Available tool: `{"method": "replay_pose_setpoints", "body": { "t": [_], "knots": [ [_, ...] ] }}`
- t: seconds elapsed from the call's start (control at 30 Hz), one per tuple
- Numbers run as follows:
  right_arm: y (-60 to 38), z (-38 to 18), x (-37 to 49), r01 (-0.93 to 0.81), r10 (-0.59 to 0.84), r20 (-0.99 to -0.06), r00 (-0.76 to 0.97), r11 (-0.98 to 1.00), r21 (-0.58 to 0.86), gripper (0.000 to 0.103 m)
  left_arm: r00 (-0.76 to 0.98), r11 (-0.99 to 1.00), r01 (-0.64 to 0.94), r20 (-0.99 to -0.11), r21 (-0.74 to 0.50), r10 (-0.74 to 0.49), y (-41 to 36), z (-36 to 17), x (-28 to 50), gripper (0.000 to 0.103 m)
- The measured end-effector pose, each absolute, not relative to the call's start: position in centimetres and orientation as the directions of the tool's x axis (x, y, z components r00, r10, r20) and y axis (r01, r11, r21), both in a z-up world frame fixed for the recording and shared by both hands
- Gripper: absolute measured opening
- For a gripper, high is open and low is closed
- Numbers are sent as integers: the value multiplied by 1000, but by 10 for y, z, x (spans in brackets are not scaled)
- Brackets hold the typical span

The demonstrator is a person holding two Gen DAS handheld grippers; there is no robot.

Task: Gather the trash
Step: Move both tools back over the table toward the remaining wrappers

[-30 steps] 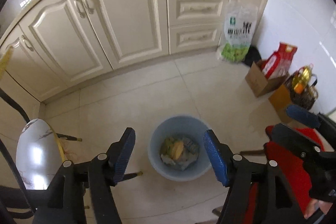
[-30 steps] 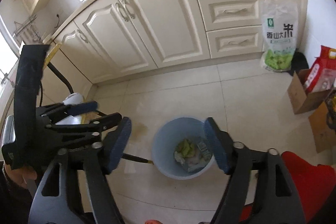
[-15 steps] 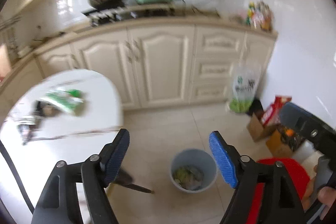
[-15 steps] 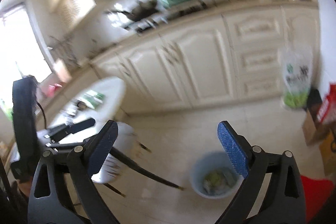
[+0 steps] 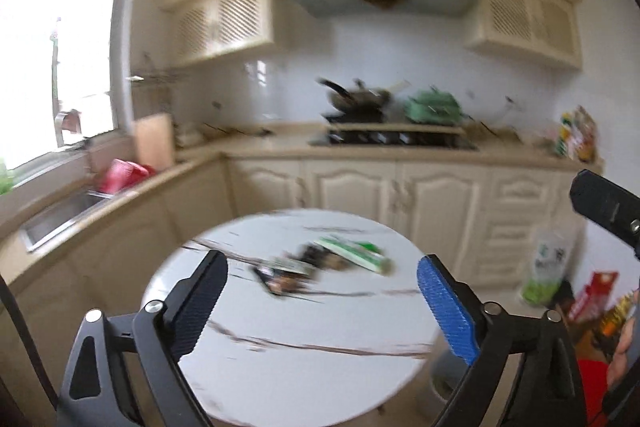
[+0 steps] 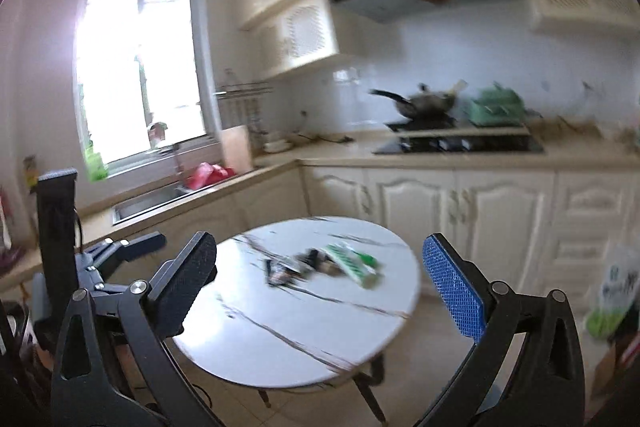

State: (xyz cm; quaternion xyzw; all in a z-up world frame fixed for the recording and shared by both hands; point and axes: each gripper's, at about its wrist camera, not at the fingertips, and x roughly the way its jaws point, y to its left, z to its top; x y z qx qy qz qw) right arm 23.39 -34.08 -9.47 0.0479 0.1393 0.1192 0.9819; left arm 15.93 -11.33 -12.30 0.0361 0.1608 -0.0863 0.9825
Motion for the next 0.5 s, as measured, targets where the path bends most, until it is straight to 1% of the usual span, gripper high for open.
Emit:
{"method": "replay_pose_setpoints", "body": {
  "t": [0.07, 0.13, 0.23, 0.4, 0.5],
  "knots": [
    [-309, -89, 240, -249, 264, -254, 931, 964, 89, 103, 948, 989, 142, -293, 38, -125, -89, -124, 138, 98],
    [-289, -88, 243, -274, 285, -253, 925, 959, 77, 103, 954, 992, 120, -282, 34, -106, -94, -136, 127, 102],
    [-258, -90, 256, -301, 304, -270, 914, 952, 52, 103, 959, 996, 88, -271, 17, -80, -76, -144, 117, 102],
    [-225, -106, 281, -327, 314, -325, 892, 945, 18, 103, 954, 997, 80, -290, -12, -80, -49, -155, 125, 102],
    [-226, -118, 297, -321, 305, -360, 882, 947, 17, 103, 944, 996, 84, -320, -16, -85, -34, -156, 149, 102]
  ]
}}
